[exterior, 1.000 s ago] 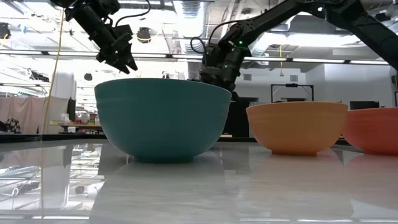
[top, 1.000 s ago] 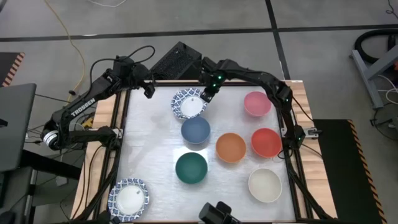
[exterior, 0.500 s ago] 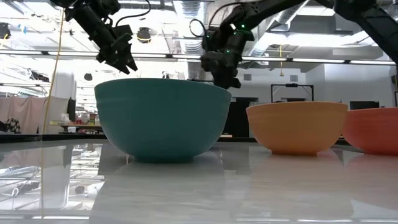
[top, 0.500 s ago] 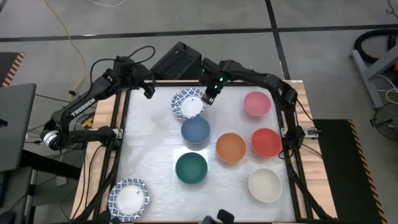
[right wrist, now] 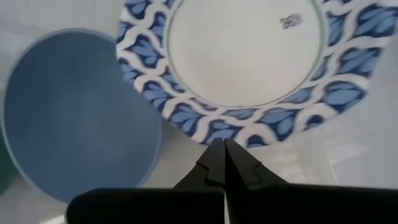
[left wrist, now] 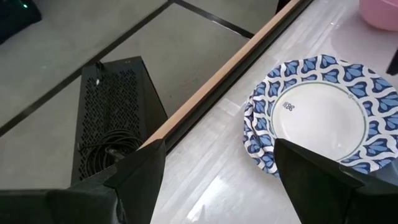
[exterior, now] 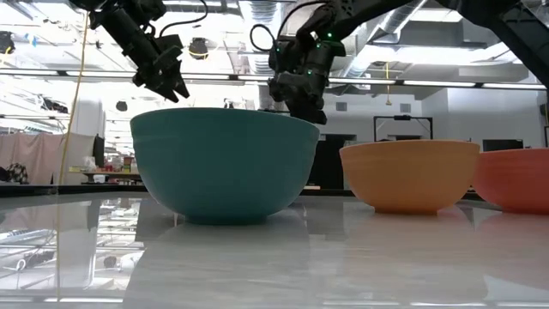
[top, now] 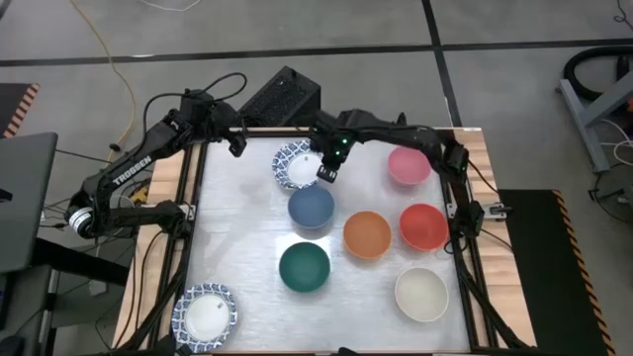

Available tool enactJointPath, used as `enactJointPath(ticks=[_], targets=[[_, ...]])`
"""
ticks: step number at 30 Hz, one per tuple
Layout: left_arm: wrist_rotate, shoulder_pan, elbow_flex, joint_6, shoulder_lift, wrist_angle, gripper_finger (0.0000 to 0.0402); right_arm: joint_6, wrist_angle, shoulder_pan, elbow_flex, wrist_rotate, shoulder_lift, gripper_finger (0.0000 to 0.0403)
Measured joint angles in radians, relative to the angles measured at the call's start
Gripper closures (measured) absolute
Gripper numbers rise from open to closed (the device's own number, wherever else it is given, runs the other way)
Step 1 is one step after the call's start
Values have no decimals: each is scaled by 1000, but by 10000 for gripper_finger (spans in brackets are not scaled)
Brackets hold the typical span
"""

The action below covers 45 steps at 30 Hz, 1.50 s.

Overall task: Nest bowls inside each other
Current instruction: Stack the white bowl on top of the other white bowl

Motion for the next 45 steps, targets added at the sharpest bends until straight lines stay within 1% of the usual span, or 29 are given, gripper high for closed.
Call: enactJointPath(ticks=[5, 14, 21, 24, 36, 39, 43, 45], targets=[[0, 0, 0, -1, 0, -12, 113, 18, 37, 1, 0, 0, 0, 392], [0, 0, 0, -5, 0, -18, 113, 28, 39, 1, -1, 0, 1, 392], [0, 0, 0, -13, 0, -24, 113, 49, 93, 6, -72, 0, 11, 392], [0, 0, 0, -13, 0, -23, 113, 60, 82, 4, -80, 0, 11, 392], [2, 0, 0, -18, 0, -22, 113, 32, 194, 4, -80, 1, 11, 392], [37, 0, 0, -26, 0, -14, 113, 19, 259, 4, -79, 22, 11, 392], [125, 0, 0, -40, 0, 10, 113, -8, 315, 5, -79, 35, 11, 392], [158, -1, 0, -40, 0, 13, 113, -16, 324, 5, -79, 57, 7, 392]])
